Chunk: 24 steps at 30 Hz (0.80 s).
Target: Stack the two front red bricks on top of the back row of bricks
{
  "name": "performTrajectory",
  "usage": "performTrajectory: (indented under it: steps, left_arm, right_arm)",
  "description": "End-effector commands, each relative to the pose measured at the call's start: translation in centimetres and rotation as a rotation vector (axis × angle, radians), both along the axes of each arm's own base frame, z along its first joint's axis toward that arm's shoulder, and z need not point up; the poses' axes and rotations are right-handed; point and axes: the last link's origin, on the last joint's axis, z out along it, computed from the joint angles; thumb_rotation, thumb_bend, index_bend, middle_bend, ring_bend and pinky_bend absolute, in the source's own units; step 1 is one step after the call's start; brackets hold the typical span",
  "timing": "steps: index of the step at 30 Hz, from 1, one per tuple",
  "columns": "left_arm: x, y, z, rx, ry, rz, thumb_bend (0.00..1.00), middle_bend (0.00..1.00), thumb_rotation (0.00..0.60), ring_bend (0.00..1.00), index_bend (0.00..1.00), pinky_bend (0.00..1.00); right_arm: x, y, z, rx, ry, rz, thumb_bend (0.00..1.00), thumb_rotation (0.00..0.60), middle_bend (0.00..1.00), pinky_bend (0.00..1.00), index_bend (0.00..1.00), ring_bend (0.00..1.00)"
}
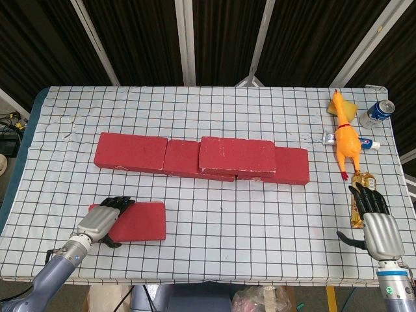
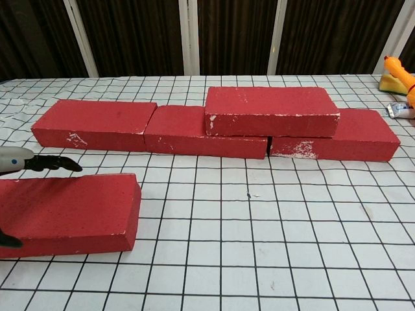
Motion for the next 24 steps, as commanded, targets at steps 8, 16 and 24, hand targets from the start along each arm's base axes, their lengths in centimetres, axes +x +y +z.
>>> performTrajectory:
  steps: [8, 16, 24]
  left_arm:
    - [0.1, 0.0, -1.1, 0.005, 0.032, -0.002, 0.00, 0.00, 0.600, 0.00, 0.00, 0.00]
    - [0.0, 0.1, -1.3, 0.020, 0.051, 0.011, 0.00, 0.07, 0.600, 0.00, 0.02, 0.00]
    - [-0.2, 0.2, -1.4, 0.030, 0.077, 0.016, 0.00, 0.10, 0.600, 0.00, 0.04, 0.00]
  right_arm:
    - [-0.2, -0.1, 0.1, 0.002, -0.002, -0.012, 0.16, 0.600, 0.00, 0.00, 0.05, 0.00]
    - [-0.3, -0.1, 0.2, -0.002, -0.002, -0.018, 0.16, 0.600, 0.00, 0.00, 0.05, 0.00]
    - [-0.4, -0.1, 0.2, -0.005, -0.003, -0.021, 0.16, 0.600, 0.00, 0.00, 0.05, 0.00]
